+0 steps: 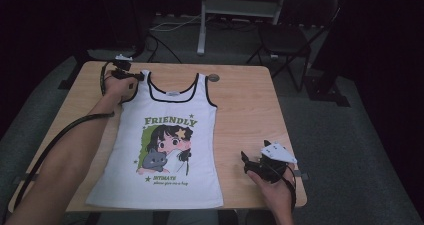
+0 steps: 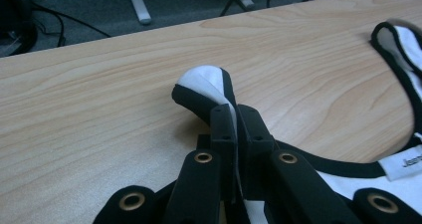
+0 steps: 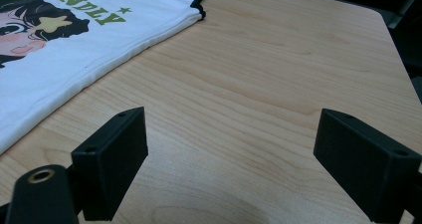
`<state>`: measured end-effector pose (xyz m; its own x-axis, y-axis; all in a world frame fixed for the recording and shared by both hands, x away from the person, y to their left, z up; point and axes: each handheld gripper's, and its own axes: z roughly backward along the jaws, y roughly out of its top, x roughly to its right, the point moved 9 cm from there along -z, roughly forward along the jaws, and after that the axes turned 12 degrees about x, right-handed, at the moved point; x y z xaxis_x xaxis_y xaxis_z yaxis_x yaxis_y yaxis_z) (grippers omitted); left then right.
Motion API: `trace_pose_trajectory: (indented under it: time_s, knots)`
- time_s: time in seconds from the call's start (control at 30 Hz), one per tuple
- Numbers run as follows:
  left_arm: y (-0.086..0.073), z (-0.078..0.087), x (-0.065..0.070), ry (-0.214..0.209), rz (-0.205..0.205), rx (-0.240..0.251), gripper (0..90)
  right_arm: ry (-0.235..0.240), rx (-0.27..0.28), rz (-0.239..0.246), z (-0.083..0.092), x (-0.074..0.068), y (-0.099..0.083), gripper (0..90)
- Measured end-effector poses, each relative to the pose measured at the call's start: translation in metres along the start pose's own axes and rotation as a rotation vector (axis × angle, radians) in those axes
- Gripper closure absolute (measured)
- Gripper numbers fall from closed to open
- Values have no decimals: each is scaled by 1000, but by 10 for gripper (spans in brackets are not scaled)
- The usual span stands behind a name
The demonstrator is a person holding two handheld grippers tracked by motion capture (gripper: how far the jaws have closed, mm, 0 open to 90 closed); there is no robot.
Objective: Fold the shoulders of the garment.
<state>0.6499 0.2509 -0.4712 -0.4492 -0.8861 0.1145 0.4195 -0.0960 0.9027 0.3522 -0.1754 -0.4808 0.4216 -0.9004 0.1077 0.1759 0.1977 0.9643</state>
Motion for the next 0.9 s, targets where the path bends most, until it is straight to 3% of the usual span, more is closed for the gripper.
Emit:
trace_pose_trajectory:
  time_s: [0.3,0.6,0.9]
  knots:
    - [4,18,16,-13,-22,25,872,1,-2,4,0,-1,0,132]
    - [-1,42,24,-28,-5,52,872,4,-7,18,0,-2,0,133]
    - [-6,55,39,-52,32,89,872,5,-12,25,-1,-2,-1,133]
